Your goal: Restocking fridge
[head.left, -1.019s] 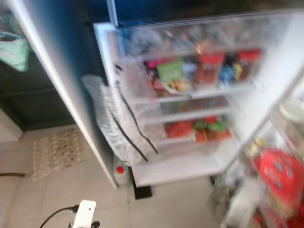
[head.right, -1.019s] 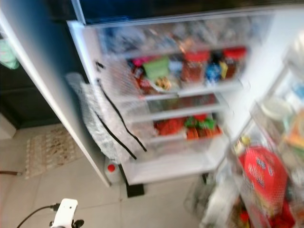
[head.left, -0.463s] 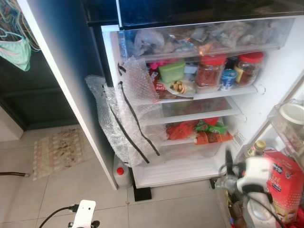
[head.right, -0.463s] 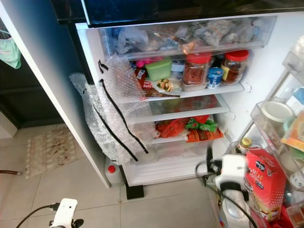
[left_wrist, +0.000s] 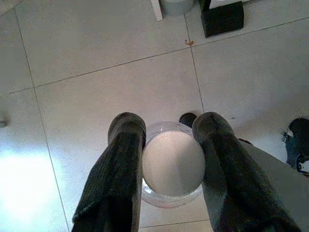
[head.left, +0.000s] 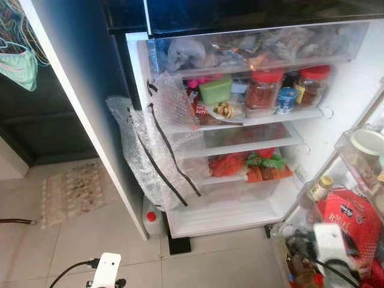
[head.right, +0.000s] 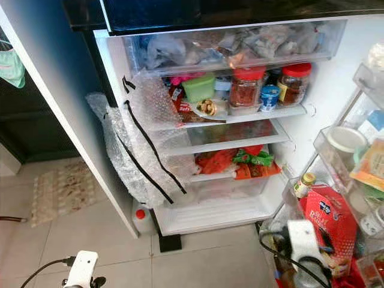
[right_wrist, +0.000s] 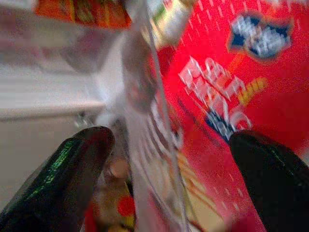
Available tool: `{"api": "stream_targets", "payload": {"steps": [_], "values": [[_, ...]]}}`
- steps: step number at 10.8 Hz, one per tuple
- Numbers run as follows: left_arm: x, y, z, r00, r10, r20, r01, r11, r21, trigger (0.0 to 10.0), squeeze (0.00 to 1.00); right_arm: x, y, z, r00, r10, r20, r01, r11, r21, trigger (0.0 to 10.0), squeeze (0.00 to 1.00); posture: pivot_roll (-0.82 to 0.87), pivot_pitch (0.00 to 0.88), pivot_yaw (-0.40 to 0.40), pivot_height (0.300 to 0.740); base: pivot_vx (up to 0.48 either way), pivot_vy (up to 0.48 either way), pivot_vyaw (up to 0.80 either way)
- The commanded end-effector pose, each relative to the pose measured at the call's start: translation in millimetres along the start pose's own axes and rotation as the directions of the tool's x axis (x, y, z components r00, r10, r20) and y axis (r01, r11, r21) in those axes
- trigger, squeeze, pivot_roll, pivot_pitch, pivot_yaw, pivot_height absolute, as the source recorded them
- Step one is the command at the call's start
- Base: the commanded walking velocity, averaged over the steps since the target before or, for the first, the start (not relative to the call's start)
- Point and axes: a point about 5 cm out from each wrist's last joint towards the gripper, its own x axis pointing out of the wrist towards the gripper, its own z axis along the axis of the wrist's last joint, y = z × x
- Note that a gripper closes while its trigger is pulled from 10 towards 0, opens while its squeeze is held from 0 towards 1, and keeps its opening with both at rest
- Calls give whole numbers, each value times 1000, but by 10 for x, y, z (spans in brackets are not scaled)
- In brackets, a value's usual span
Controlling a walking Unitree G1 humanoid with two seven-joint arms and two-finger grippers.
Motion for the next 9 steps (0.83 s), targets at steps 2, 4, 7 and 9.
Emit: {"api": "stream_targets", "payload": {"steps": [2, 4, 7, 9], "values": [[-5, 32, -21, 1000, 5, -12, -5, 1000, 7, 10000, 0, -6, -94, 260, 982, -81, 171, 71, 995, 67, 10000, 0, -107, 27, 40, 740, 0, 0, 0], [-5, 28, -20, 1000, 3, -12, -3, 1000, 8, 10000, 0, -30, -206, 212, 970, -187, 154, 180, 982, 60, 10000, 0, -106, 24, 40, 740, 0, 0, 0], [-3, 23, -14, 1000, 0, -11, 0, 1000, 11, 10000, 0, -57, -416, 93, 951, -290, 106, 281, 955, 90, 10000, 0, -111, 25, 39, 740, 0, 0, 0], [-3, 22, -15, 1000, 3, -10, -2, 1000, 9, 10000, 0, -37, -461, 122, 946, -307, 105, 299, 950, 89, 10000, 0, -109, 23, 38, 740, 0, 0, 0]]}}
